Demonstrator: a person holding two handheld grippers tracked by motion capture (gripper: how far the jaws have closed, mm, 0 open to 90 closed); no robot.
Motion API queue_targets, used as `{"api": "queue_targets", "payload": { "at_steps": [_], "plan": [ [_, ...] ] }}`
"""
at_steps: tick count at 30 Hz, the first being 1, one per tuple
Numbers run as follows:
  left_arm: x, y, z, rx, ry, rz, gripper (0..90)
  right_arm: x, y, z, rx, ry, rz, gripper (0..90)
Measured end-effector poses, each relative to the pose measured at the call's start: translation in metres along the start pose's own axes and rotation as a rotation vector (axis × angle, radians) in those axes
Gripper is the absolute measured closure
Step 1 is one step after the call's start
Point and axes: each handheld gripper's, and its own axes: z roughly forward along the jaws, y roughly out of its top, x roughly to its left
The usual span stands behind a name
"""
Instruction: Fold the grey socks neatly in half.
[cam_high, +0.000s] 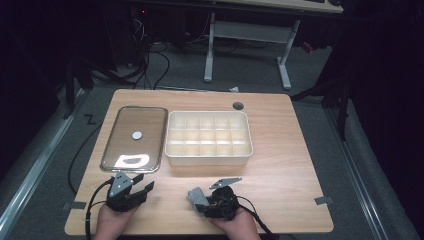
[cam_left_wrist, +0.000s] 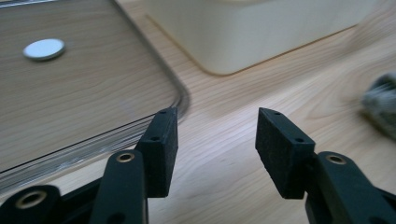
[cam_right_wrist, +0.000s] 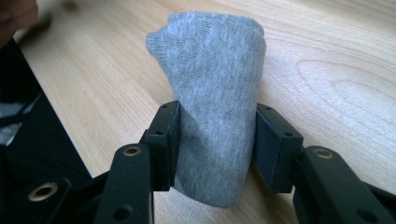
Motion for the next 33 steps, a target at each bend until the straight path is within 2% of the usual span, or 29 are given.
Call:
{"api": "queue_targets", "payload": {
  "at_steps": [3, 6, 8, 11, 15, 17, 21, 25, 29, 33],
  "plan": [
    [0.003, -0.003, 0.004, 0.029, 0.057, 0.051, 47.9, 0.001, 0.005, 0.0, 0.041, 0.001, 0.0, 56.0],
    [0.008, -0.004, 0.004, 0.031, 0.06, 0.03, 45.6, 0.001, 0.008, 0.0, 0.068, 0.016, -0.02, 62.8],
    [0.009, -0.003, 0.003, 0.03, 0.063, 0.032, 45.1, 0.001, 0.009, -0.001, 0.071, 0.018, -0.051, 68.1],
    [0.013, -0.004, 0.005, 0.037, 0.072, 0.035, 45.1, 0.004, 0.01, -0.002, 0.07, 0.011, -0.103, 69.9],
    [0.019, -0.004, 0.005, 0.042, 0.066, 0.006, 45.5, 0.003, 0.014, -0.01, 0.032, -0.025, -0.121, 70.2],
    [0.02, -0.004, 0.005, 0.038, 0.063, -0.001, 44.7, -0.002, 0.016, -0.017, 0.014, -0.05, -0.104, 70.2],
    [0.017, -0.005, 0.005, 0.059, 0.085, 0.038, 42.7, -0.016, 0.017, -0.035, -0.012, -0.103, -0.082, 70.1],
    [0.016, -0.005, 0.004, 0.066, 0.072, 0.04, 43.1, -0.027, 0.014, -0.048, -0.001, -0.149, -0.055, 69.8],
    [0.013, -0.003, 0.003, 0.046, 0.107, 0.075, 43.7, -0.036, 0.01, -0.057, 0.015, -0.205, -0.015, 69.5],
    [0.012, -0.003, 0.004, 0.05, 0.095, 0.072, 43.7, -0.041, 0.007, -0.066, 0.018, -0.255, 0.01, 69.8]
  ]
}}
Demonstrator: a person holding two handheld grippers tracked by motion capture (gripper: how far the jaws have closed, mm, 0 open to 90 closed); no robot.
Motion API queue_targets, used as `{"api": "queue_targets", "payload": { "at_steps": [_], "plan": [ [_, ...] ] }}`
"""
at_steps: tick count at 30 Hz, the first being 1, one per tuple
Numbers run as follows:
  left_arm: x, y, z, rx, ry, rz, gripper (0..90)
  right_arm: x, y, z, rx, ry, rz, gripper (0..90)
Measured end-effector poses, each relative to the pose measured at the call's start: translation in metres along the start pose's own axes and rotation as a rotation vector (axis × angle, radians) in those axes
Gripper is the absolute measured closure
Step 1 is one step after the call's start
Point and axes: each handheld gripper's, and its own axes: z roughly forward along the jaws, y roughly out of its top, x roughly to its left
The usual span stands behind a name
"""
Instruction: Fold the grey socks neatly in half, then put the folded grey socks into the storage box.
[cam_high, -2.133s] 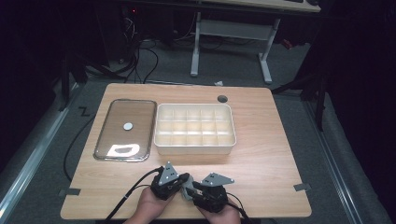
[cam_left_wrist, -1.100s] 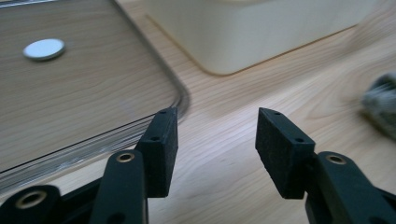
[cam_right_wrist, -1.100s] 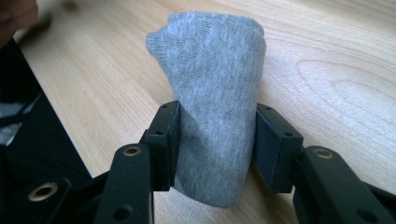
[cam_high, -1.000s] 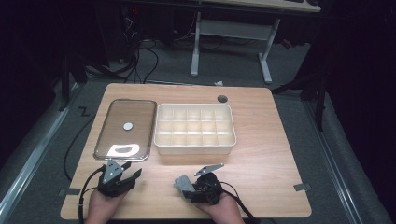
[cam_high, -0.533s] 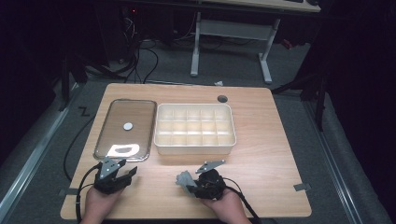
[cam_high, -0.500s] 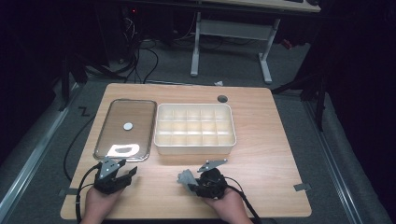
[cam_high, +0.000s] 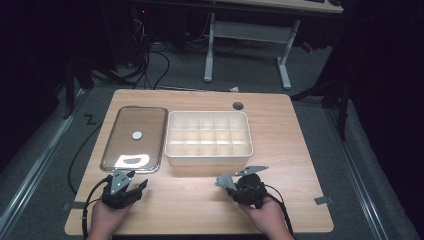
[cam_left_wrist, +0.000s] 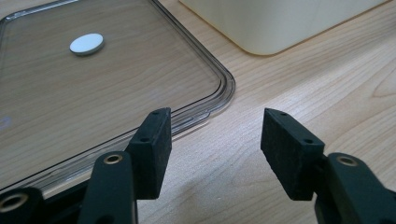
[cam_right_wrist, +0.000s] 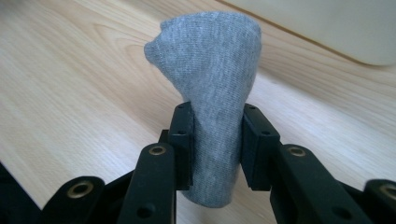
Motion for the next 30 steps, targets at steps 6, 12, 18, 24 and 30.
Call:
{"api": "queue_targets", "payload": {
  "at_steps": [6, 12, 18, 24, 30],
  "plan": [
    [-0.001, 0.001, -0.001, -0.007, -0.004, -0.01, 45.0, -0.018, -0.002, -0.006, 0.05, -0.044, 0.01, 69.8],
    [-0.003, 0.002, 0.0, -0.018, -0.073, 0.0, 40.0, -0.027, 0.001, -0.015, 0.066, -0.049, 0.012, 69.3],
    [-0.007, 0.002, 0.002, -0.005, -0.102, 0.01, 38.7, -0.031, 0.006, -0.025, 0.056, -0.061, 0.009, 69.3],
    [-0.011, 0.003, 0.001, -0.015, -0.111, 0.016, 41.7, -0.037, 0.015, -0.032, 0.075, -0.079, 0.013, 69.3],
    [-0.012, 0.003, 0.0, -0.02, -0.118, 0.026, 44.8, -0.039, 0.037, -0.046, 0.076, -0.084, 0.008, 69.2]
  ]
}}
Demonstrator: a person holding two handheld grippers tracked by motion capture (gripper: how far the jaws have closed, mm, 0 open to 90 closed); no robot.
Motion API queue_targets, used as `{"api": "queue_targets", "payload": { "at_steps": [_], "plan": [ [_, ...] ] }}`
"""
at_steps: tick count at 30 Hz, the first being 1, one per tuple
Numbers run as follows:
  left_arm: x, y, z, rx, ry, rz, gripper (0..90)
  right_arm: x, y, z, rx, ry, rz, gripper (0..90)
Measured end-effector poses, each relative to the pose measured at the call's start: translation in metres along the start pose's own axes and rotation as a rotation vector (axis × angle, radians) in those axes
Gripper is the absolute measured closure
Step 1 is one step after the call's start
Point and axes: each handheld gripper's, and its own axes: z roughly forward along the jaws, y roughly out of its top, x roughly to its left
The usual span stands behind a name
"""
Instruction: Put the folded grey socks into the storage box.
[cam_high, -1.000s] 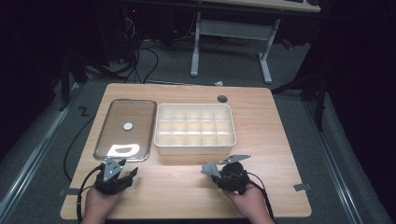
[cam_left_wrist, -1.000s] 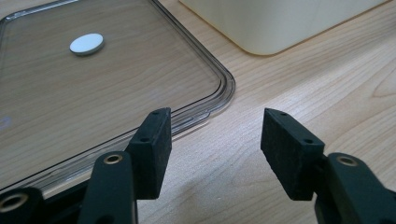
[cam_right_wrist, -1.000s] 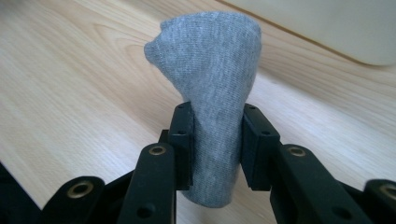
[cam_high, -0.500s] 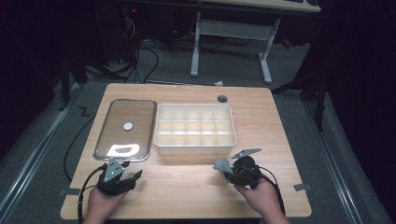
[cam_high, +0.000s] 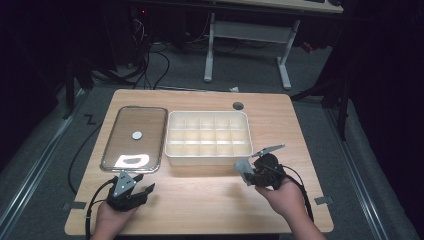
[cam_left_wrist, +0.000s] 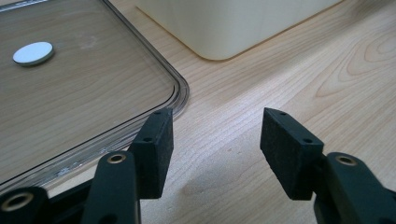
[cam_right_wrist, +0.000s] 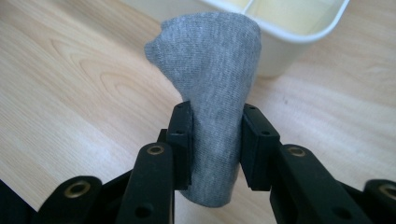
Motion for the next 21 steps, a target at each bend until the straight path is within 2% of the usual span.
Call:
{"api": "queue_targets", "payload": {
  "at_steps": [9, 11, 14, 21],
  "plan": [
    [0.0, 0.001, 0.003, 0.003, 0.015, 0.0, 46.7, -0.003, 0.032, -0.006, 0.024, -0.038, -0.031, 69.2],
    [0.0, 0.001, 0.002, 0.0, 0.02, 0.001, 46.3, -0.005, 0.038, -0.007, 0.028, -0.059, -0.026, 69.2],
    [0.001, 0.0, 0.002, -0.003, 0.018, -0.001, 45.4, -0.01, 0.045, -0.007, 0.027, -0.064, -0.02, 69.2],
    [0.003, -0.002, 0.0, -0.019, 0.018, -0.012, 44.0, -0.014, 0.058, -0.002, 0.081, -0.076, -0.036, 69.7]
  ]
}}
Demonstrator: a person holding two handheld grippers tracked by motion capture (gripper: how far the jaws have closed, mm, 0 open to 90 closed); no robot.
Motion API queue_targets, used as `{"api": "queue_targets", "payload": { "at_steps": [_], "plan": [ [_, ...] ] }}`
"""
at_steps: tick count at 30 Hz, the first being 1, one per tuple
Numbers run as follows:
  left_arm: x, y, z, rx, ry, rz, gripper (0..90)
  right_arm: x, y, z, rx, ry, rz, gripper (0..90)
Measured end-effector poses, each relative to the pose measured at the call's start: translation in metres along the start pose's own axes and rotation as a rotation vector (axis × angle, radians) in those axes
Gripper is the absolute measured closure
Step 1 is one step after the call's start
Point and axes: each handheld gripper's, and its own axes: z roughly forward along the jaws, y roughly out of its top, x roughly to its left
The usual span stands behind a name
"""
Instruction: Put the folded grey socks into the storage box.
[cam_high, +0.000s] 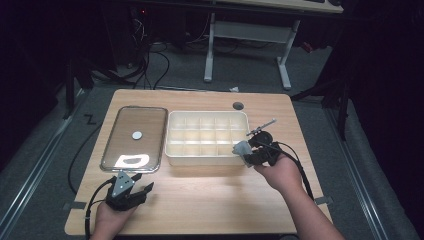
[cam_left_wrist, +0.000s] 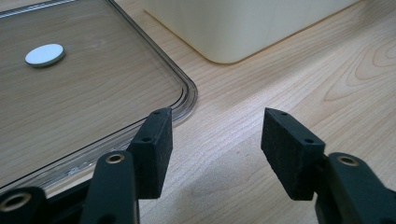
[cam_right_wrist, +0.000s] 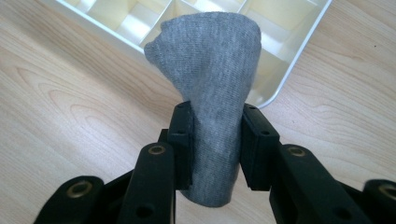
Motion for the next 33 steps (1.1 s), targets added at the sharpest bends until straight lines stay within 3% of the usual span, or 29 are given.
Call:
{"api": "queue_targets", "payload": {
  "at_steps": [13, 19, 25, 33],
  "plan": [
    [0.0, -0.001, 0.001, -0.003, -0.013, 0.0, 43.8, -0.012, 0.029, 0.01, 0.036, -0.017, 0.022, 69.6],
    [0.0, -0.001, 0.002, -0.001, -0.016, 0.001, 43.8, -0.016, 0.045, 0.02, 0.083, -0.028, 0.008, 69.7],
    [-0.001, -0.002, 0.002, -0.003, -0.014, 0.008, 43.8, -0.022, 0.052, 0.04, 0.157, -0.041, 0.016, 69.7],
    [-0.001, -0.001, 0.001, -0.012, -0.009, 0.012, 43.6, -0.017, 0.056, 0.06, 0.258, -0.061, 0.012, 69.9]
  ]
}}
